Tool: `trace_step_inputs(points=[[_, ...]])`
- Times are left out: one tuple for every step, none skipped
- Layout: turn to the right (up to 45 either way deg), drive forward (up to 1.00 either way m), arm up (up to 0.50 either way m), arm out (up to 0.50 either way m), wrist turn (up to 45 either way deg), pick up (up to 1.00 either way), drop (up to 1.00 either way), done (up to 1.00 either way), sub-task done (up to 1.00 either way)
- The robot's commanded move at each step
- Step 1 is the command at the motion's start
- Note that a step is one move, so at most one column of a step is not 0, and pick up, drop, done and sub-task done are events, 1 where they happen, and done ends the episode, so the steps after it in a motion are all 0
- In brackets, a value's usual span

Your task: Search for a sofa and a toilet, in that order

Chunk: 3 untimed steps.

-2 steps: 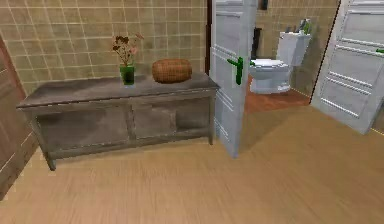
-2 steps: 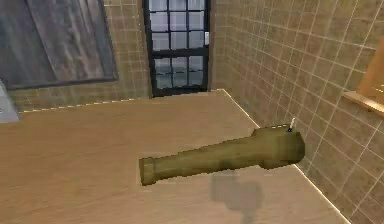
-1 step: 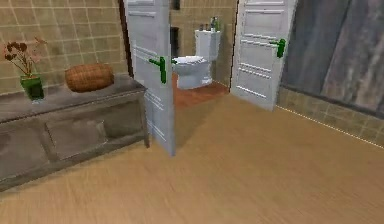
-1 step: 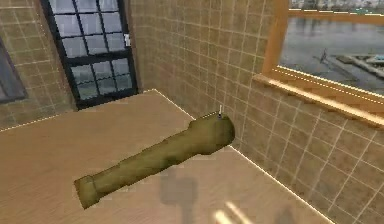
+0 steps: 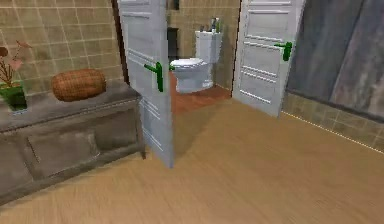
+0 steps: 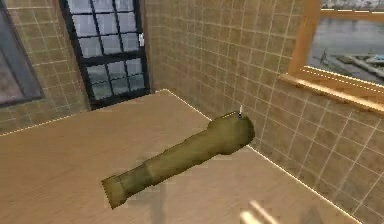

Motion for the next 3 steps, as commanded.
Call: trace_step_inputs(points=[[-45.0,0.00,0.00,0.00,0.0,0.00,0.00,0.00,0.00],[-39.0,0.00,0.00,0.00,0.0,0.00,0.00,0.00,0.00],[0.0,0.40,0.00,0.00,0.0,0.00,0.00,0.00,0.00]])
